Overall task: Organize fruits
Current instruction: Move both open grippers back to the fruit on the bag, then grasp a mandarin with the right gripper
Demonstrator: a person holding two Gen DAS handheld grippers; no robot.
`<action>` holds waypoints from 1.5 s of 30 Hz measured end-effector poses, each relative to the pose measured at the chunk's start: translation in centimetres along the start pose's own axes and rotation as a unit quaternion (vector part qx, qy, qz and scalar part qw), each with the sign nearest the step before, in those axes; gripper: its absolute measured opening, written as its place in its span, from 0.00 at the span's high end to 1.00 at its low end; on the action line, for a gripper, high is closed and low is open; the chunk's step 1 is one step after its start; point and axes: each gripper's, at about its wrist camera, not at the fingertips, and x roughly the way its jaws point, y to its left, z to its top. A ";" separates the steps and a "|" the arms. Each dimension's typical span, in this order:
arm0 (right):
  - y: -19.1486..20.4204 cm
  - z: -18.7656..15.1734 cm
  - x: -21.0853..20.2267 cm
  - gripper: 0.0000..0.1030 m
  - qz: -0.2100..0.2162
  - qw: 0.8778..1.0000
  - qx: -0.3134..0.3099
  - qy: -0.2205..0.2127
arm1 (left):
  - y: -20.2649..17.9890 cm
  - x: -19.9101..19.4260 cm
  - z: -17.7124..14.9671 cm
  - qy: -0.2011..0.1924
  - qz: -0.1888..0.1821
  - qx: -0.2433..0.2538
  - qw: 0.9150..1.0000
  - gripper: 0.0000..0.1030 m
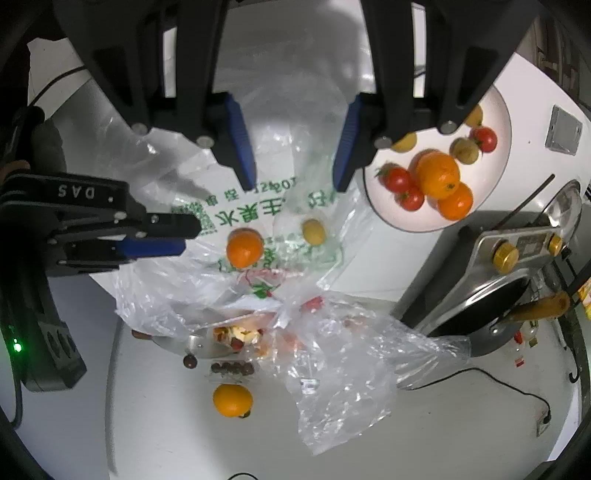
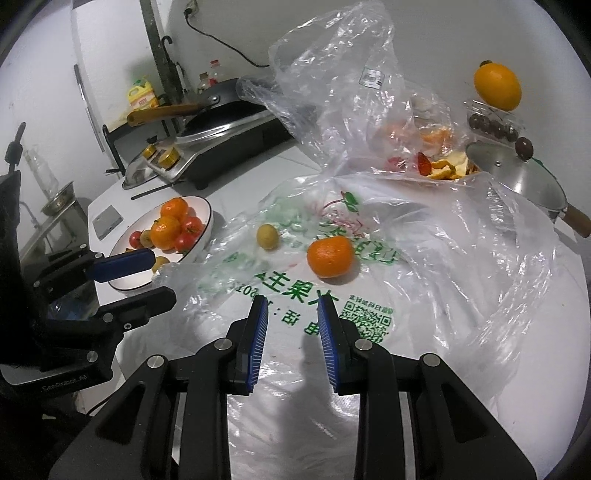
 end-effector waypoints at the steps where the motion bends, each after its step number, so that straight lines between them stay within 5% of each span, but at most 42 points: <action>1: -0.2 0.0 0.0 0.71 0.000 1.000 0.001 0.000 | -0.1 0.1 0.2 -0.002 -0.001 0.002 1.000 0.57; 28: -3.1 2.0 3.0 0.71 -0.003 1.000 0.018 0.010 | 0.5 5.1 3.2 0.006 -0.010 0.011 1.000 0.57; 32: -3.1 2.5 3.5 0.61 -0.002 1.000 0.018 0.012 | 1.0 5.6 3.3 0.009 -0.009 0.005 1.000 0.57; 45: -2.7 3.7 6.3 0.60 -0.016 0.999 0.014 0.032 | 2.5 6.5 3.1 0.018 -0.012 0.002 1.000 0.57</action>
